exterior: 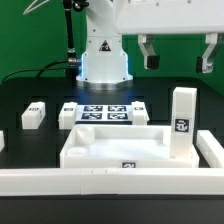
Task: Assemble desk
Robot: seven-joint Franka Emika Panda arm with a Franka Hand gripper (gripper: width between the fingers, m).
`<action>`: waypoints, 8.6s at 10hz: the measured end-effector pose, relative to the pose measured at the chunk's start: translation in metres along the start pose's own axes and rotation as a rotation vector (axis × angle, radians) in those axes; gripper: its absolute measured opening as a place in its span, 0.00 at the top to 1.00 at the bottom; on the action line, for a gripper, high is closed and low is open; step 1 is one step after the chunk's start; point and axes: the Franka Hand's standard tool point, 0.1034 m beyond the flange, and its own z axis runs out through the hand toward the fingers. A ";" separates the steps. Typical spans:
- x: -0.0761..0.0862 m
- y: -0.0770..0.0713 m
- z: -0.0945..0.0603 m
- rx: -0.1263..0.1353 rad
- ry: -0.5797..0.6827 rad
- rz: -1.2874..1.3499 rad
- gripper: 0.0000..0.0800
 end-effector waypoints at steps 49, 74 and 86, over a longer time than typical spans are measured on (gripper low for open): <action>-0.147 0.159 0.111 -0.309 -0.858 -0.524 0.19; -0.060 0.185 0.062 -0.230 -0.917 -0.359 0.64; 0.025 0.116 0.004 0.007 -0.275 -0.389 0.64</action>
Offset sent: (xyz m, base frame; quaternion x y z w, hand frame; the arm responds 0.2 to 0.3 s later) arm -0.0029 -0.0087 0.0118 -0.1104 0.0436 -0.0111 0.9929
